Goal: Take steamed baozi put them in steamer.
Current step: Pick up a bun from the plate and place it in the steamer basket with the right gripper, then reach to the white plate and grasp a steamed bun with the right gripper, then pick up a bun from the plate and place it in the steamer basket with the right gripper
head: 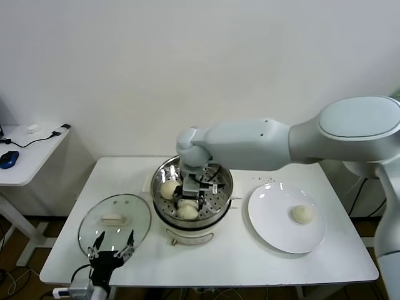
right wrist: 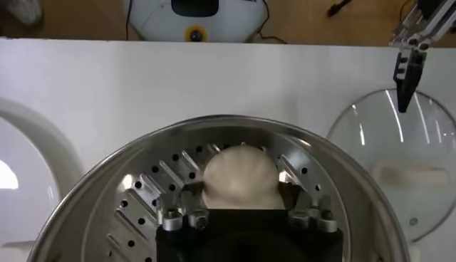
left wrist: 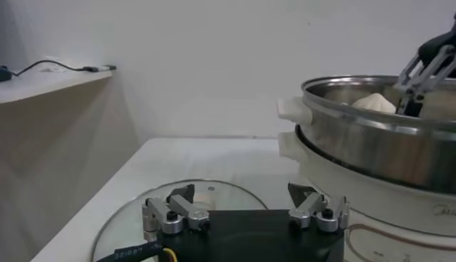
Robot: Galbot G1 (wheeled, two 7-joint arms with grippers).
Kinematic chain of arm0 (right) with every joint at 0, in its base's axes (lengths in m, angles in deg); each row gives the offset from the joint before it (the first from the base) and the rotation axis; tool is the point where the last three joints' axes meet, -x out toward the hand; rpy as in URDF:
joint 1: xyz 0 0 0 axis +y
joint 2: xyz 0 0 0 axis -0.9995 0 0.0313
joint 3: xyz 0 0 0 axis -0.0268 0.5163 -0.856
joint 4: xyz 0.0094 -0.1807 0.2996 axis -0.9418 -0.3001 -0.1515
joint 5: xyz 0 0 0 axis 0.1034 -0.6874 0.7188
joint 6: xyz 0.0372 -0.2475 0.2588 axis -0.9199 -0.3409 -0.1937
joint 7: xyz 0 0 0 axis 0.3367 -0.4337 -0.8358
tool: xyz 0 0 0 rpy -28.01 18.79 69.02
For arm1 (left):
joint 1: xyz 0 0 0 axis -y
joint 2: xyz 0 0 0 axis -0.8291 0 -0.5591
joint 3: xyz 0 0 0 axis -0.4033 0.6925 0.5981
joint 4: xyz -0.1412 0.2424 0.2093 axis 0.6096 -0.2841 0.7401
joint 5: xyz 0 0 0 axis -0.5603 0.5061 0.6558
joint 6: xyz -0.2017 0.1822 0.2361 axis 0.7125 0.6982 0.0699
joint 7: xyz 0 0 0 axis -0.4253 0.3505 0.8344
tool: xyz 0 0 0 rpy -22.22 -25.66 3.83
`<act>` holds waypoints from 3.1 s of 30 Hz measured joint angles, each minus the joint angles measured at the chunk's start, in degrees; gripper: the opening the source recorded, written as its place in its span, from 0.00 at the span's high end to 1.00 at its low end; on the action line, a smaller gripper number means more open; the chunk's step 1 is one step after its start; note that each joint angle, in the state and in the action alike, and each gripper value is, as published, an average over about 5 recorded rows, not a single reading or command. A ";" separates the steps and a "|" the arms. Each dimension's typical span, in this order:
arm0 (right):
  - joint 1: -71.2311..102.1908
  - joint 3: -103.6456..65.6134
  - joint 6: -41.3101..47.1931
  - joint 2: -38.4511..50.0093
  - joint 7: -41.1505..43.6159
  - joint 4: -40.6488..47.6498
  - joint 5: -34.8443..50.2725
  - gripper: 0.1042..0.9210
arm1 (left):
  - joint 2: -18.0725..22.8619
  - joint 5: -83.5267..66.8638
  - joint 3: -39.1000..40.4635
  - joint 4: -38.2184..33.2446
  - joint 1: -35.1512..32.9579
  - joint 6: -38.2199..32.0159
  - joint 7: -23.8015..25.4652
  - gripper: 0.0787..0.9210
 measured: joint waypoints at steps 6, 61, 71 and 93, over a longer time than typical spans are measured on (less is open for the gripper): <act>-1.81 -0.47 -1.12 1.26 1.33 -0.58 1.62 0.12 | 0.03 0.02 0.20 -0.32 -0.20 -0.05 0.00 0.12; 19.95 -7.78 32.59 41.80 0.58 14.97 10.81 0.12 | 0.71 0.72 -0.58 0.67 -1.26 0.16 0.35 0.12; 22.33 -9.83 33.11 40.68 0.01 16.53 10.04 0.21 | 0.37 0.69 -1.00 0.11 -1.79 0.05 0.21 0.12; -9.46 9.72 38.55 37.15 -0.55 -1.41 29.25 0.32 | 0.50 1.81 0.89 -1.68 -0.65 0.31 0.28 0.12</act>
